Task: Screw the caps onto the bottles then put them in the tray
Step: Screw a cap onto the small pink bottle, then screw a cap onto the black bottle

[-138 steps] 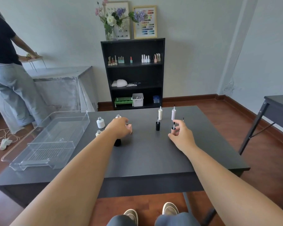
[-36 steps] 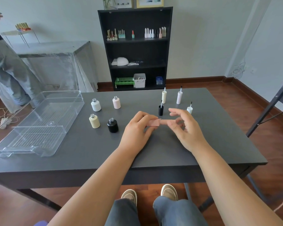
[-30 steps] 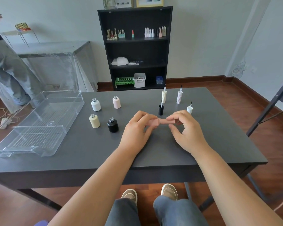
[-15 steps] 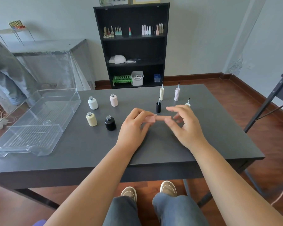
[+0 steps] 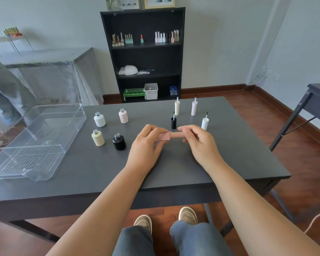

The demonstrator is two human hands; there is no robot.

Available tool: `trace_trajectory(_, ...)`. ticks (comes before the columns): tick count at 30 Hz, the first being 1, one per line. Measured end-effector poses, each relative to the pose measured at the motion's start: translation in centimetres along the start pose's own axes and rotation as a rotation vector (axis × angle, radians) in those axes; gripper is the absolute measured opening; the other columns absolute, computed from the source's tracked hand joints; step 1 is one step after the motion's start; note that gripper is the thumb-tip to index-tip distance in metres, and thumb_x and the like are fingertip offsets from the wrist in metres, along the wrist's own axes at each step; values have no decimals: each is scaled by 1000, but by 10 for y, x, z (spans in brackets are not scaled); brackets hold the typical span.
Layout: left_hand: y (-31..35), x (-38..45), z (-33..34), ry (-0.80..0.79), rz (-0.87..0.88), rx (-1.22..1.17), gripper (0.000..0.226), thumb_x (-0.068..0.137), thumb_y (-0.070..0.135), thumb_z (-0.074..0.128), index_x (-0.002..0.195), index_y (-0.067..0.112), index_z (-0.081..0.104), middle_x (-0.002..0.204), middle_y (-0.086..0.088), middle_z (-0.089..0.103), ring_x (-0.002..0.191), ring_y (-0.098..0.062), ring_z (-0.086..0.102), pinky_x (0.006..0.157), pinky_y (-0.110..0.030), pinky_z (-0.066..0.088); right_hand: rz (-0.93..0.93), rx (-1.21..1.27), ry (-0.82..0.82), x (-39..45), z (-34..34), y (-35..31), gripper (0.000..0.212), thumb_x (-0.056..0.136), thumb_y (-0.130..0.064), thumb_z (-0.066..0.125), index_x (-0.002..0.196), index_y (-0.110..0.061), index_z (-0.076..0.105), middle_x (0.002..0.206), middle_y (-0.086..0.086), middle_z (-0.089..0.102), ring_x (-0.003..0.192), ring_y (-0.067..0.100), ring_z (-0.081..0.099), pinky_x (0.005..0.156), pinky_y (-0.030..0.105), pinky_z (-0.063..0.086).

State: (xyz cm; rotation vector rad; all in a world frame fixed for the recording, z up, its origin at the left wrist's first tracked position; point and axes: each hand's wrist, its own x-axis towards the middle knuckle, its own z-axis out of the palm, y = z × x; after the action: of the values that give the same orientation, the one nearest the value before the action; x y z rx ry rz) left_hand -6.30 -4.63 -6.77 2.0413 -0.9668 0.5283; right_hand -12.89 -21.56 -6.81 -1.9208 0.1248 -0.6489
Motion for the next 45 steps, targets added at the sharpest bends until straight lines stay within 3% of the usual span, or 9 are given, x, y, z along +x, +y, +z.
trace_trajectory(3,-1,-1,1,8,-36,-42,17,88,14,70,104,14,67,99,3,62,85,-17,62,73,-38,58,144,384,-106,-1,10,-5,15,92,-26,62,104,-19,69,86,-14,72,80,-2,62,71,12,48)
trace_trajectory(7,-3,-1,2,-12,-80,-41,17,88,23,70,102,17,64,95,6,65,84,-14,62,71,-37,57,148,368,-15,4,25,-5,10,92,-13,62,98,-9,70,96,-8,72,78,0,67,76,18,51)
trace_trajectory(12,-6,-2,5,35,-119,-3,17,85,27,73,93,18,61,91,7,65,74,-16,63,64,-40,56,138,295,65,13,39,-7,19,91,-19,63,74,-26,68,84,-14,74,81,12,71,85,31,55)
trace_trajectory(15,-4,0,2,59,-170,8,18,85,28,73,93,17,62,89,7,66,73,-17,63,65,-40,56,144,246,83,18,45,-12,17,90,-24,64,75,-29,69,83,-2,74,83,25,70,82,36,55)
trace_trajectory(25,-23,5,-57,155,-207,250,30,83,27,73,112,21,67,107,2,60,92,-23,54,80,-28,39,125,153,32,56,59,-40,16,81,-33,73,86,-18,74,72,-4,65,58,-6,53,57,3,39)
trace_trajectory(29,-44,1,-73,73,-414,211,45,79,36,77,118,23,61,116,3,50,102,-26,53,88,-38,45,73,-109,-45,73,80,-50,14,81,-38,72,79,-25,68,68,-17,60,61,-5,54,52,8,36)
trace_trajectory(34,-58,-11,-69,8,-509,141,53,77,41,76,124,26,55,124,6,51,109,-19,50,82,-26,34,89,-299,-118,78,104,-46,22,85,-35,68,76,-16,65,72,-11,56,68,7,52,53,17,32)
trace_trajectory(41,-61,-10,-60,-27,-618,14,57,75,34,79,125,29,53,105,8,61,97,-15,59,83,-26,43,49,-355,-109,74,97,-37,23,86,-35,66,75,-16,64,77,-3,54,75,15,52,55,19,32)
trace_trajectory(45,-64,-18,-67,20,-690,-51,47,73,33,81,112,35,56,97,15,62,85,-4,60,68,-19,41,-2,-232,-30,62,91,-37,38,77,-44,74,107,-22,69,74,-3,57,70,6,50,61,15,35)
